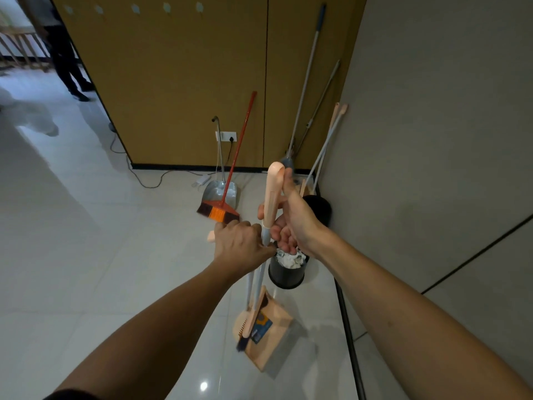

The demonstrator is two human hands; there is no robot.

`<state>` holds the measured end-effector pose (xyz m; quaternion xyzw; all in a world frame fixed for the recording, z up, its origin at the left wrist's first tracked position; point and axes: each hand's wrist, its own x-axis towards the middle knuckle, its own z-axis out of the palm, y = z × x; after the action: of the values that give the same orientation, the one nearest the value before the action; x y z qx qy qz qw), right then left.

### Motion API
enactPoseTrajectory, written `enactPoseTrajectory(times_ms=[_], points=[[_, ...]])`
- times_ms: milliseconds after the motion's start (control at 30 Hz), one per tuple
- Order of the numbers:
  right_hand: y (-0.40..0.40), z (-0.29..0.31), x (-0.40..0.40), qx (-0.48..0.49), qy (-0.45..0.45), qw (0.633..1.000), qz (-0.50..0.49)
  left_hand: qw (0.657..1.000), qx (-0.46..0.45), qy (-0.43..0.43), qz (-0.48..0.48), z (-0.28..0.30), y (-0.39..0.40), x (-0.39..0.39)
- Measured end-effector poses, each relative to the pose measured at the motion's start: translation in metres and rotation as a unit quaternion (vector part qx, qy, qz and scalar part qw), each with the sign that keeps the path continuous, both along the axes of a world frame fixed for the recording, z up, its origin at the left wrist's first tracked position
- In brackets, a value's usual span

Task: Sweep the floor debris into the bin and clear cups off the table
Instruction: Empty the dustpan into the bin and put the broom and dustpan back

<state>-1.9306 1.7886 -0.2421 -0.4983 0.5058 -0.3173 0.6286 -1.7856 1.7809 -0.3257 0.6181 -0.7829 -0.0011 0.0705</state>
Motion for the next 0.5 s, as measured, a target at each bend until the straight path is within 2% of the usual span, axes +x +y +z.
enactPoseTrajectory(times_ms=[200,267,367,500], points=[[-0.008,-0.005,-0.019,-0.024,0.034,0.999,0.035,0.995,0.033,0.009,-0.095,0.002,-0.028,-0.003],[-0.007,-0.006,-0.031,-0.052,0.049,0.997,0.03,0.987,0.057,0.044,-0.146,0.005,-0.041,-0.011],[-0.004,-0.009,-0.052,-0.076,0.123,0.988,-0.053,0.964,0.106,0.095,-0.223,0.008,-0.058,-0.034],[0.008,-0.024,-0.091,-0.075,0.178,0.969,-0.156,0.943,0.111,0.091,-0.301,0.002,-0.076,-0.079]])
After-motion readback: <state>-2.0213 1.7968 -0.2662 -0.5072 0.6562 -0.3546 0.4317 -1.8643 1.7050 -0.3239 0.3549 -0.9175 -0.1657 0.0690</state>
